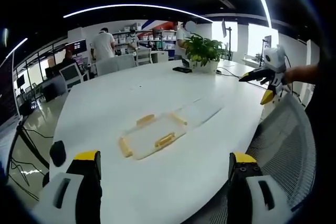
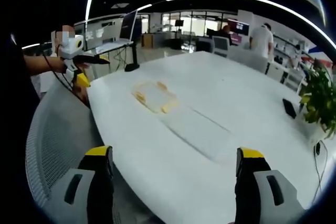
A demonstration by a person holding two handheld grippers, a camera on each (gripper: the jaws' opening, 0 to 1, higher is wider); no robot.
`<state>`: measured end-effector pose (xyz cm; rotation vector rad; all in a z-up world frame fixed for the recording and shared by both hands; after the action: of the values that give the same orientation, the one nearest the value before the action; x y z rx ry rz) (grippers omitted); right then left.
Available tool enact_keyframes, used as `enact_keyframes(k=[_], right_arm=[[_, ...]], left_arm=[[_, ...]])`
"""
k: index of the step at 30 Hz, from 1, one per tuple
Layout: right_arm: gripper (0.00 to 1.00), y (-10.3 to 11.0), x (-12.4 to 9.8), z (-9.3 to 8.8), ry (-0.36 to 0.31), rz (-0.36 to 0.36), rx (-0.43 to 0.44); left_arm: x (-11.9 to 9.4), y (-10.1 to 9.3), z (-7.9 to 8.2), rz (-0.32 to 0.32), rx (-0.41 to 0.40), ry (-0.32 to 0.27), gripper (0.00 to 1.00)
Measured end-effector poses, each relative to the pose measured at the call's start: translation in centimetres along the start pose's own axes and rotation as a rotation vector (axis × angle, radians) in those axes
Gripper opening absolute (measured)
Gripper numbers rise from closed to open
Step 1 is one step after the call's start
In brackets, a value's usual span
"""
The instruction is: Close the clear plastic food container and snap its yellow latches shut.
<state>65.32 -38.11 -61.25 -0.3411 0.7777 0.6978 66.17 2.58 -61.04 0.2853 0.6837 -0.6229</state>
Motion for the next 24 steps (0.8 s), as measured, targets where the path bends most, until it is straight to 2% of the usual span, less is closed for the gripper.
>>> enact_keyframes(k=[9, 24], right_arm=[[0.95, -0.3, 0.7, 1.2, 0.017, 0.026, -0.038], [0.92, -1.0, 2.2, 3.5, 0.034, 0.081, -0.098]], left_arm=[[0.6, 0.3, 0.0, -0.021, 0.013, 0.025, 0.99], [2.0, 2.0, 0.7, -0.05, 0.059, 0.057, 0.99]])
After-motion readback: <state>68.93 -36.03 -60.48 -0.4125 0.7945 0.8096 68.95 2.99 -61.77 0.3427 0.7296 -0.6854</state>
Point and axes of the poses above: the point that each gripper's makers call its tool centre point, and the gripper's own axes: x roughly forward along the fingers, y roughly to its left, z roughly out of its top, the point moved 10 cm from there along -x, roughly backward along the fingers, and after that the axes turned 12 degrees about y, right-handed, at the moved point
